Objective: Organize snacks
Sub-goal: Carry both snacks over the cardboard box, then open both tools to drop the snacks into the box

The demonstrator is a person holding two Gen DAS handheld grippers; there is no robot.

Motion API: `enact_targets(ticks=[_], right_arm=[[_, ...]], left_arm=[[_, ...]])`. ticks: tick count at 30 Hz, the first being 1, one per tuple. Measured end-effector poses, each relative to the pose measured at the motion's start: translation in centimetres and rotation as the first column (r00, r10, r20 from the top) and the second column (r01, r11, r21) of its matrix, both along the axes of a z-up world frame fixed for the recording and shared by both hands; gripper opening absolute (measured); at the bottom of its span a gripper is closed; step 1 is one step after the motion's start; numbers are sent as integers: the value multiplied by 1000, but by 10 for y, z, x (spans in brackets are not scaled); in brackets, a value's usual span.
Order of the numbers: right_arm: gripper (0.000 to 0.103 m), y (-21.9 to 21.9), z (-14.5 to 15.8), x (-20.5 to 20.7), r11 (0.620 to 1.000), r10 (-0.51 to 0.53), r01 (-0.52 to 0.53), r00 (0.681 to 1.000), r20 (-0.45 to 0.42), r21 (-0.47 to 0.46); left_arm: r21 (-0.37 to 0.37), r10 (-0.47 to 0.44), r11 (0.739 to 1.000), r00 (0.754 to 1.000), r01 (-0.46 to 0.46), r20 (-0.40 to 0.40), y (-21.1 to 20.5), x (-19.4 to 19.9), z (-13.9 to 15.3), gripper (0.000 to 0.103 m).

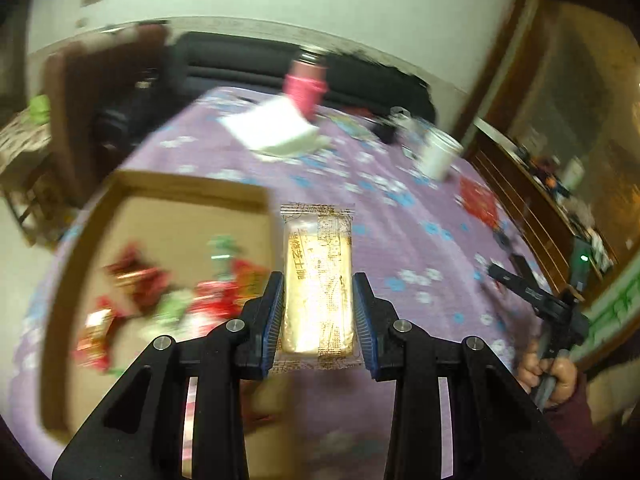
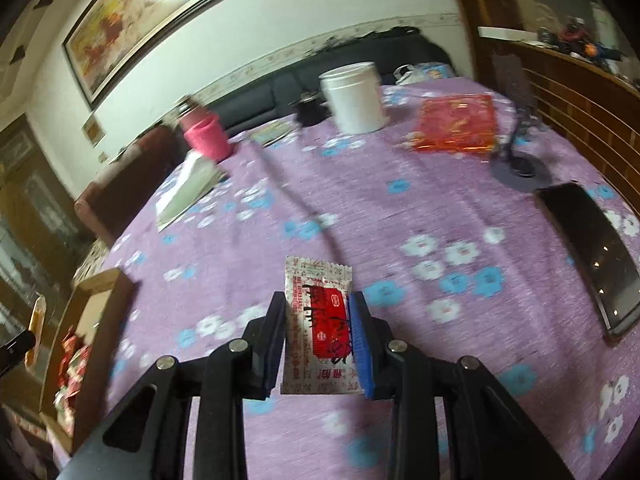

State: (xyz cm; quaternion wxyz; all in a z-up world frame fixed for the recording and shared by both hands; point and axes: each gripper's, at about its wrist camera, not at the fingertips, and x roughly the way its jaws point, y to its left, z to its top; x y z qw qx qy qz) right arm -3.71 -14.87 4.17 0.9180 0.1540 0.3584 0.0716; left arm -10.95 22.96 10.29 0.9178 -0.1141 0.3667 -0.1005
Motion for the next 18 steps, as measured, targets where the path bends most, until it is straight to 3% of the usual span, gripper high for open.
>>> enact_targets(ticks=[5, 9, 18], right_arm=[[34, 62, 32, -15, 989, 144, -143, 989, 35, -29], [33, 122, 50, -19, 962, 269, -267, 962, 42, -54], [33, 226, 49, -11, 897, 439, -440, 898, -28, -46]], left_arm=[[-27, 107, 994, 994, -108, -17, 52, -19, -13, 33], [-74, 139, 987, 989, -142, -46, 74, -27, -28, 33], [-120, 160, 978, 982, -171, -98, 101, -23, -47, 33]])
